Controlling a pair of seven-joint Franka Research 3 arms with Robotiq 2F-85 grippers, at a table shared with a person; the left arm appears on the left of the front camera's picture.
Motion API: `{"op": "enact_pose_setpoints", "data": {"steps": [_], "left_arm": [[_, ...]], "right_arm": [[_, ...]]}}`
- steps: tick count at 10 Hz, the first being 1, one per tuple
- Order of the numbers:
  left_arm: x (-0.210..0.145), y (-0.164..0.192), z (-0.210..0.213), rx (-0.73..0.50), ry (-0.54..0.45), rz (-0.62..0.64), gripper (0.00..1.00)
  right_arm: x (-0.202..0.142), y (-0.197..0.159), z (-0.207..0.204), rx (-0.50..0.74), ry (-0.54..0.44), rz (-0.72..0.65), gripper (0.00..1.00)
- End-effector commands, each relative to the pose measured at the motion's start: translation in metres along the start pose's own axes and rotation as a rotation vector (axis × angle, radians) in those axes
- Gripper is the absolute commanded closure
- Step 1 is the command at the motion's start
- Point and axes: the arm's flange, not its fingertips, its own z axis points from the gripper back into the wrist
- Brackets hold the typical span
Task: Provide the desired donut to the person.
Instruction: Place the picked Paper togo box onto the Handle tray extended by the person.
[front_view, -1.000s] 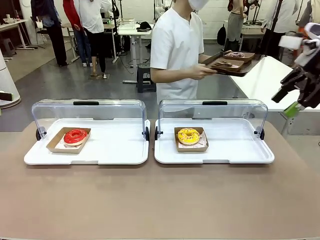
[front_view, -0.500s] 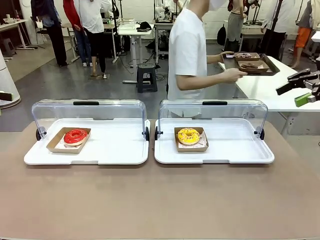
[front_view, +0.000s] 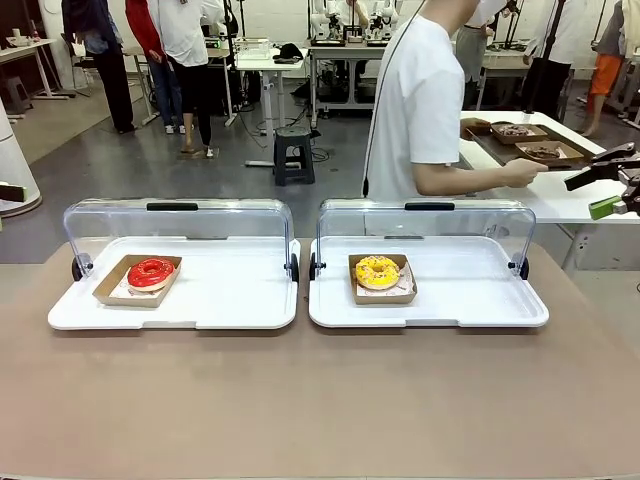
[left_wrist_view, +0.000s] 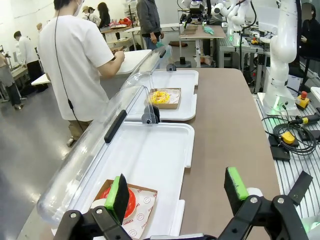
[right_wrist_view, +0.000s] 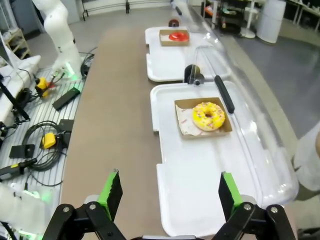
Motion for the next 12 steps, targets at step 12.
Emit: {"op": "enact_pose_setpoints", "data": {"steps": [12], "left_arm": [[0.001, -0.001, 0.001, 0.002, -0.01, -0.008, 0.0]], "right_arm": [[-0.049, -0.011, -0.023, 0.026, -0.165, 0.111, 0.0]]}}
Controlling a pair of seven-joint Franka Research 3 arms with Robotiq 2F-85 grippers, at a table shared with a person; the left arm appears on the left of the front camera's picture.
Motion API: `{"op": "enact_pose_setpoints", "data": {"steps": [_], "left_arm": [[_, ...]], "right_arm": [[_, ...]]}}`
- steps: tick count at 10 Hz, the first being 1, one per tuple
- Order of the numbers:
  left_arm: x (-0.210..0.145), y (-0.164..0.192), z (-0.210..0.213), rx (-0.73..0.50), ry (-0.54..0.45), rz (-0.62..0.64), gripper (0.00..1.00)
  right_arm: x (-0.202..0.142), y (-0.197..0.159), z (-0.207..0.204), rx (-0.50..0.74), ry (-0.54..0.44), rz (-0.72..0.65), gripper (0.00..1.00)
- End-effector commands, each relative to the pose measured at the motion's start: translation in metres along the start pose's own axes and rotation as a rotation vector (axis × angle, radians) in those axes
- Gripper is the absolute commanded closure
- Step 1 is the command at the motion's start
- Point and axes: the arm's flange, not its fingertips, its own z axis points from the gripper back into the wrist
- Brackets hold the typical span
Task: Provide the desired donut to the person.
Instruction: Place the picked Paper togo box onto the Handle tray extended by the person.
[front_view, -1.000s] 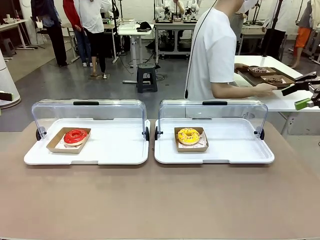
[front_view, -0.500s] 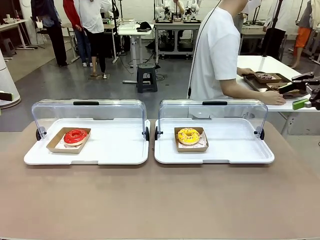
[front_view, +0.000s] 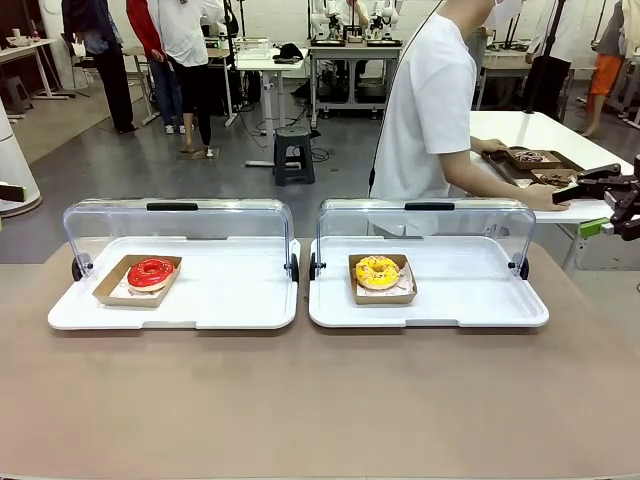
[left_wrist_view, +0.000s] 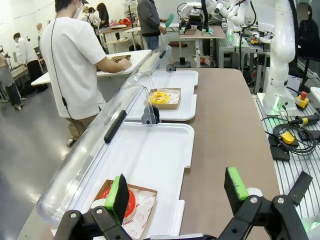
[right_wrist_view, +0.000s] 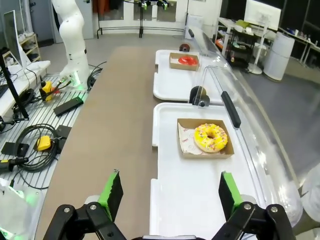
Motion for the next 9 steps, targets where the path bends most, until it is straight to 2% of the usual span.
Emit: {"op": "enact_pose_setpoints", "data": {"steps": [1, 9], "left_arm": [[0.0007, -0.001, 0.0011, 0.003, -0.009, -0.008, 0.0], [0.0007, -0.001, 0.0011, 0.003, -0.009, -0.008, 0.0]], "right_arm": [[0.0007, -0.0011, -0.0004, -0.024, 0.006, -0.002, 0.0], [0.0, 0.0, 0.0, 0.0, 0.0, 0.0, 0.0]]}}
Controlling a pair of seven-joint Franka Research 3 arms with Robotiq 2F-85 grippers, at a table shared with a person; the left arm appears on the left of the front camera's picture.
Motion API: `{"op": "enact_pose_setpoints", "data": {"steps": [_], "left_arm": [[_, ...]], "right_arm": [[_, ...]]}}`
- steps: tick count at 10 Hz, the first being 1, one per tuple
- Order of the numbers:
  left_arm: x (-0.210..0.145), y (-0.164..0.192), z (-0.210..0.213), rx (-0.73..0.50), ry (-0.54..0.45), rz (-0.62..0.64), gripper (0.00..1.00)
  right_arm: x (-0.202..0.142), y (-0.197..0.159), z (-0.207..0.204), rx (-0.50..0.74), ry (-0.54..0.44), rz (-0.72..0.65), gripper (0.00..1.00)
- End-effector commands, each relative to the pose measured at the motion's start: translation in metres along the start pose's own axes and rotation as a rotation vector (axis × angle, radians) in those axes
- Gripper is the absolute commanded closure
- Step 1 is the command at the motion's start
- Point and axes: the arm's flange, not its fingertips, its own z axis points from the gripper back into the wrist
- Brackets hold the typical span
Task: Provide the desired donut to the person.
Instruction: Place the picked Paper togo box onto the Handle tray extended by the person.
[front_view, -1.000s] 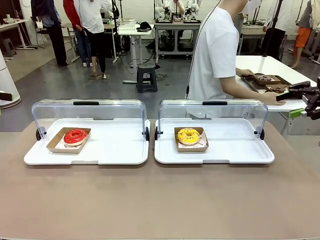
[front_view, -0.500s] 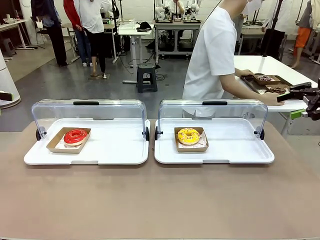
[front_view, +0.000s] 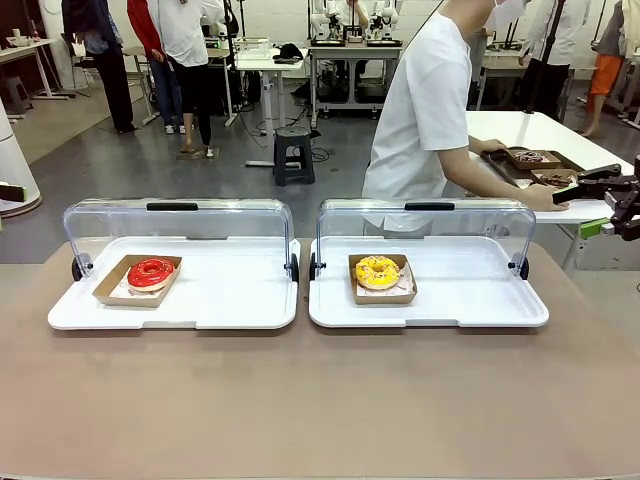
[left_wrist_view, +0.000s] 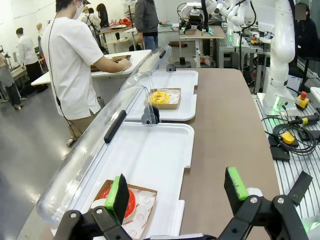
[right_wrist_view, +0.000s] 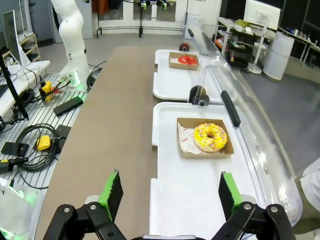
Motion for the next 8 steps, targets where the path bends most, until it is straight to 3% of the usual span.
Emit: {"op": "enact_pose_setpoints", "data": {"steps": [1, 8], "left_arm": [[0.0007, -0.001, 0.0011, 0.003, -0.008, -0.008, 0.0], [0.0007, -0.001, 0.0011, 0.003, -0.008, -0.008, 0.0]], "right_arm": [[-0.0001, 0.0001, 0.0001, 0.0, -0.001, 0.0, 0.0], [-0.0001, 0.0001, 0.0001, 0.0, -0.001, 0.0, 0.0]]}}
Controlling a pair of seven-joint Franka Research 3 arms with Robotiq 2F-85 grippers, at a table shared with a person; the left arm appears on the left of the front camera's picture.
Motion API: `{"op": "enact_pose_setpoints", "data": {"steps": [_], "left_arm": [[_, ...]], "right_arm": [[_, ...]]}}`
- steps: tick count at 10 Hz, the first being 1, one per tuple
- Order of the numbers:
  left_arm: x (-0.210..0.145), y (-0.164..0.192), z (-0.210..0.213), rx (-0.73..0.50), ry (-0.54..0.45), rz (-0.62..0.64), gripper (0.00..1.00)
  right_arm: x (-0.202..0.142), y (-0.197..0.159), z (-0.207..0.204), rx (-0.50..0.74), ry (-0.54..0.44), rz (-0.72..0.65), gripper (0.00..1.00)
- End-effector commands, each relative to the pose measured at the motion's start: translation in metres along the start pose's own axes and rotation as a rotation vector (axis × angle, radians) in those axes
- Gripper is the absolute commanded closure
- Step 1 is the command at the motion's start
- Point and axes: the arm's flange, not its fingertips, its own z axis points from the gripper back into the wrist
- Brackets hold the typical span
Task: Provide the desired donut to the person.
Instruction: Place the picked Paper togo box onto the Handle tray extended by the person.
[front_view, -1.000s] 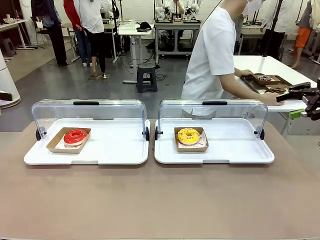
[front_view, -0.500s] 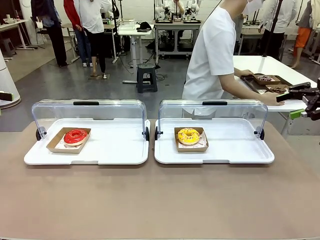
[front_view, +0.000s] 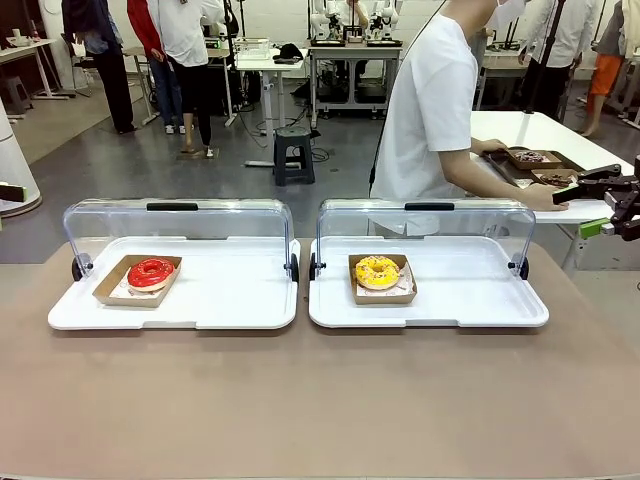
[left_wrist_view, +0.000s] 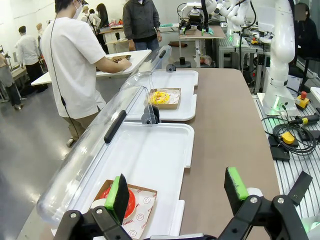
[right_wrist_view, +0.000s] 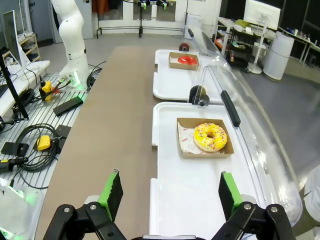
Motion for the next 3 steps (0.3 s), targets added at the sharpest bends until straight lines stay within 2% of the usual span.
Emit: {"op": "enact_pose_setpoints", "data": {"steps": [1, 3], "left_arm": [[0.0007, -0.001, 0.0011, 0.003, -0.008, -0.008, 0.0], [0.0007, -0.001, 0.0011, 0.003, -0.008, -0.008, 0.0]], "right_arm": [[-0.0001, 0.0001, 0.0, 0.001, -0.001, 0.0, 0.0], [-0.0001, 0.0001, 0.0, 0.001, -0.001, 0.0, 0.0]]}}
